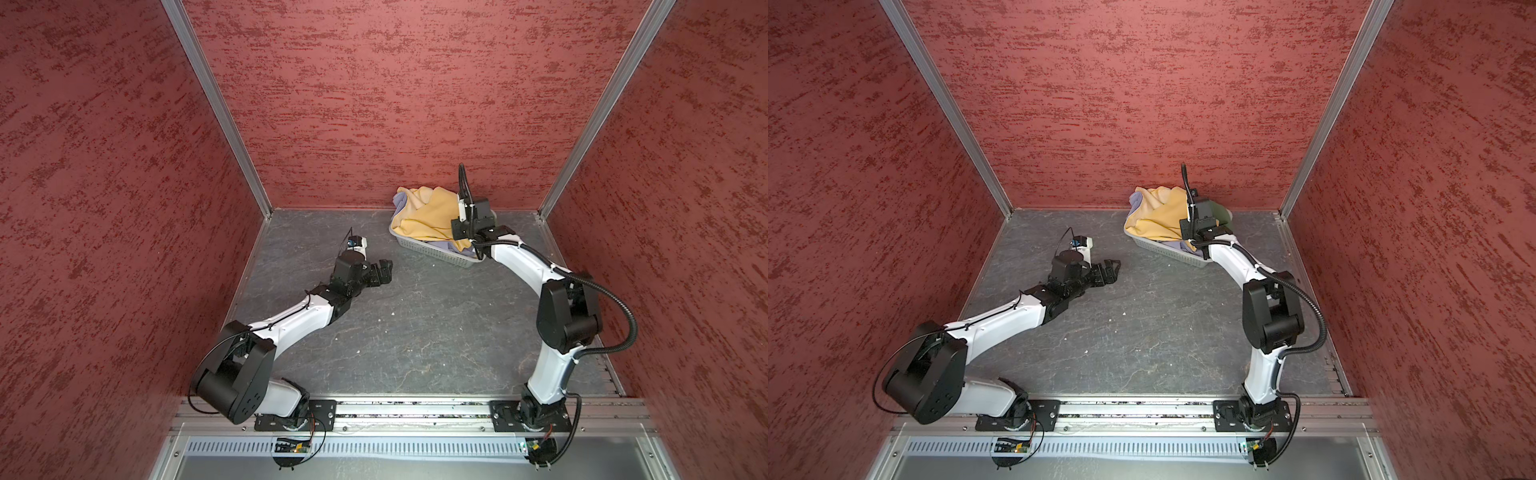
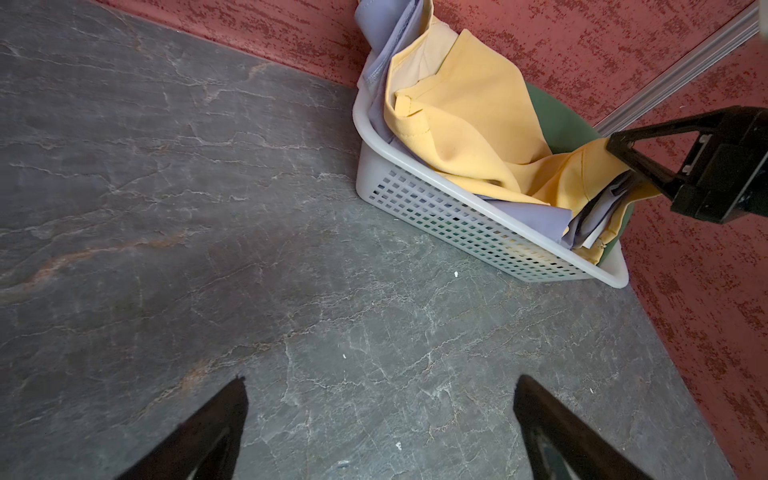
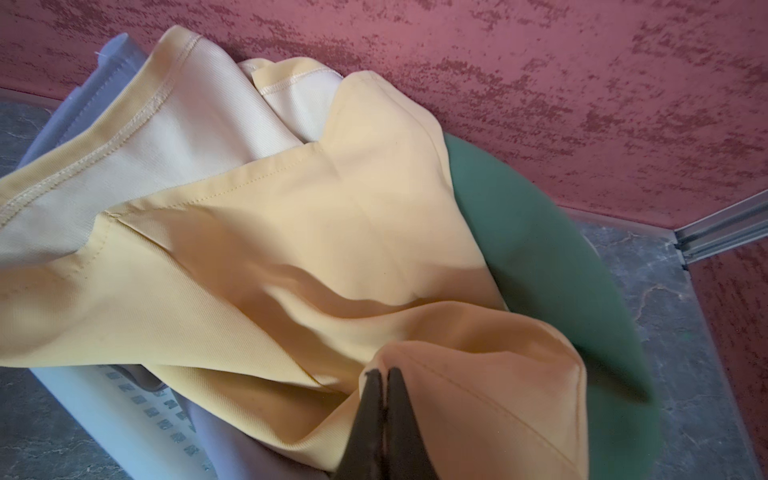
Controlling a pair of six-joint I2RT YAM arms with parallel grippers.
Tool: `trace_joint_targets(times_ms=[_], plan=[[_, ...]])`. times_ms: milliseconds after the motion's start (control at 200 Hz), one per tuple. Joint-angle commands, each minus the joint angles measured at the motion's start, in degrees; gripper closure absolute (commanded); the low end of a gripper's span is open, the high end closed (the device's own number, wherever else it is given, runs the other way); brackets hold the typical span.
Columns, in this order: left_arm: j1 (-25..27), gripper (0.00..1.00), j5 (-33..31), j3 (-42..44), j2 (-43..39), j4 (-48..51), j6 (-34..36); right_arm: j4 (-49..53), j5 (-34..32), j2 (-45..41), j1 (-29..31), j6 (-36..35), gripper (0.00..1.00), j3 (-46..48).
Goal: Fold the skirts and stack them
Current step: 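Reach the right gripper into the basket toward the yellow skirt while the left arm advances, then grasp the yellow skirt with the right gripper while the left gripper grasps it too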
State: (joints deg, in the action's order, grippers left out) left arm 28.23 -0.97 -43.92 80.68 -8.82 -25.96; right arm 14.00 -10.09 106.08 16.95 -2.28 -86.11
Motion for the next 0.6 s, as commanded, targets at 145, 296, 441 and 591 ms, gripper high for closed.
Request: trace_joint_targets(times_ms=[145,296,441,591], plan=[[2.83,0.01,-3.85,-0.94,-1.37,-0.98,8.41,-4.95,9.49,-13.52,0.27,-1.02,1.0,-0.86],[6.48,0.0,-5.53,-3.64,-0.34,-2.26,17.42,-5.22,15.98,-18.63,0.28,-0.21,1.0,-0.64],[9.21,0.01,-2.75,-6.51,1.54,-6.48,25.1,-6.81,23.41,-22.5,0.28,1.55,1.0,1.08],[11.0,0.01,-1.77,-11.68,6.09,-10.46,29.64,-8.99,28.72,-27.67,0.28,3.72,1.0,5.24]])
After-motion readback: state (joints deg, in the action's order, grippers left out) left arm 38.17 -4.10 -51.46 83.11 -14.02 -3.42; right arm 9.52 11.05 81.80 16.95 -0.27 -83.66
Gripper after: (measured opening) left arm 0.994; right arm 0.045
